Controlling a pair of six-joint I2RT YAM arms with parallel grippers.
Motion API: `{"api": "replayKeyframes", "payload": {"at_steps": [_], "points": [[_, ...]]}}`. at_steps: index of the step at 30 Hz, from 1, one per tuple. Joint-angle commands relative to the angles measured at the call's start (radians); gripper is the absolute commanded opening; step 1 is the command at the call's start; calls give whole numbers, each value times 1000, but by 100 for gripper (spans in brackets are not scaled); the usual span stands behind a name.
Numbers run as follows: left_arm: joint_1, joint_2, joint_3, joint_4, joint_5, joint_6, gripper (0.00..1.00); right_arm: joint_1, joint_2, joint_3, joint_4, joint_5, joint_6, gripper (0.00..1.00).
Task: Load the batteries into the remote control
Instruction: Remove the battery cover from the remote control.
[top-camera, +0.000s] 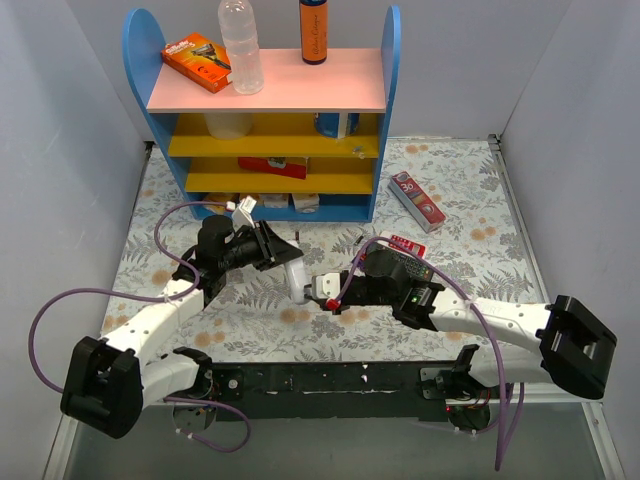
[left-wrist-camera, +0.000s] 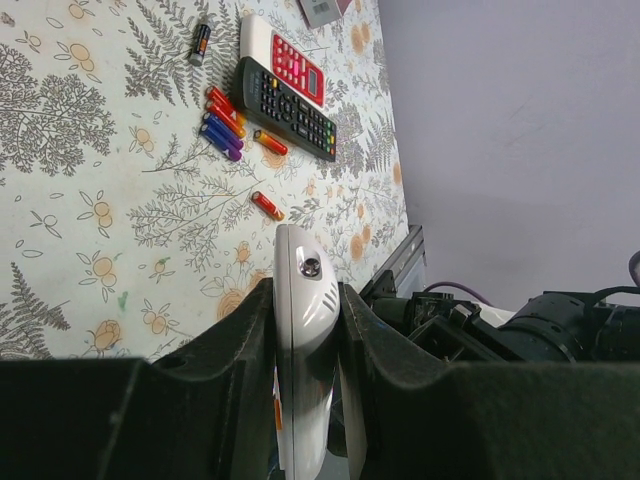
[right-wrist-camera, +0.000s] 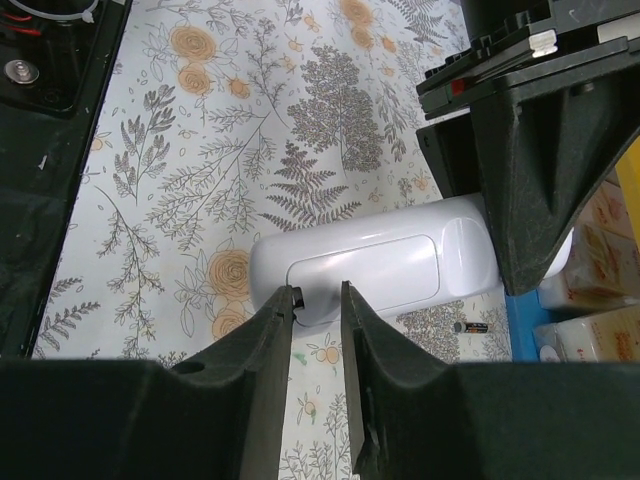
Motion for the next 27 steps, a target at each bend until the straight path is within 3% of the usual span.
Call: {"api": "replayKeyframes", "payload": {"at_steps": [1,8,19,27], "points": [[0,0,30,13,41,-13,0,3,11,25,83,50,-1,32],[0,40,29,-12,46,7,0,6,-6,-49,218,188,-14,17],[0,106,44,-76,-72,66,0,5,32,-90,316,248,-19,14],[0,229,61,16,-155,3,0,5,138,-110,343,270,-16,14]]}}
